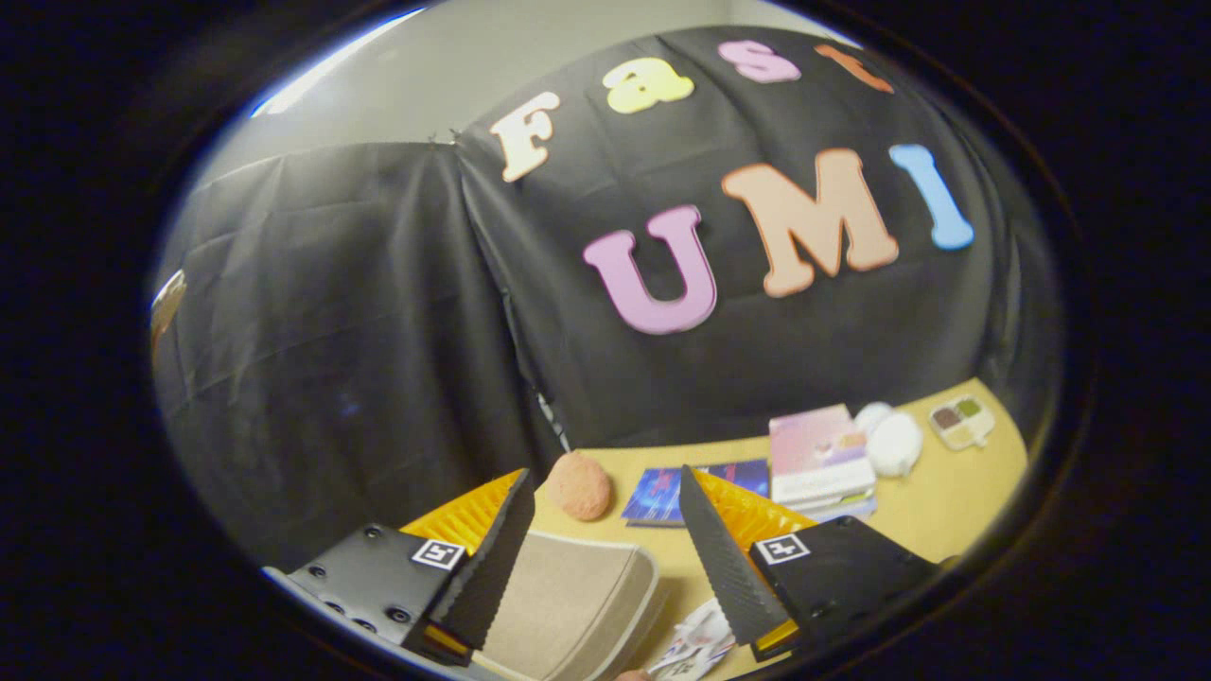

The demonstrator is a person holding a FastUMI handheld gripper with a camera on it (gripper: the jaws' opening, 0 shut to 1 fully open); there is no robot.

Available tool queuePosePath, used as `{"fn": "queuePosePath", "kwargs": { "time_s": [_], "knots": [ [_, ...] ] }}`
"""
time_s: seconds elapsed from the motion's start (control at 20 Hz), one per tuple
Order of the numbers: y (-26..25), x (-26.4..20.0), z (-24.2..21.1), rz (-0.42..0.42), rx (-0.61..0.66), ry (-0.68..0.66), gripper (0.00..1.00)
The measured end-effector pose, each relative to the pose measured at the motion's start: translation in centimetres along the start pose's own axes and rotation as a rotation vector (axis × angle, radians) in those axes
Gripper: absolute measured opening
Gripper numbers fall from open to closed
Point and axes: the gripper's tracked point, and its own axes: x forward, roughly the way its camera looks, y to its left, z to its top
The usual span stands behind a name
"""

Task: Open the storage box then place both shoes into the box .Put the left shoe in first, then the right shoe, with the right side of both shoes facing outward in a uniform manner.

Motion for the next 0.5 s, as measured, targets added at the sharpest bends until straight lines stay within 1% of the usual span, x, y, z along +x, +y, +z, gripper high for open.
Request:
{"fn": "queuePosePath", "kwargs": {
  "time_s": [0.15, 0.4, 0.5],
  "knots": [
    [-2.0, 1.3, -5.3, 0.015, 0.202, 0.121, 0.98],
    [-4.5, 2.3, -11.7, 0.004, 0.442, 0.194, 0.99],
    [-5.0, 2.8, -14.1, 0.017, 0.535, 0.227, 0.99]
  ]
}}
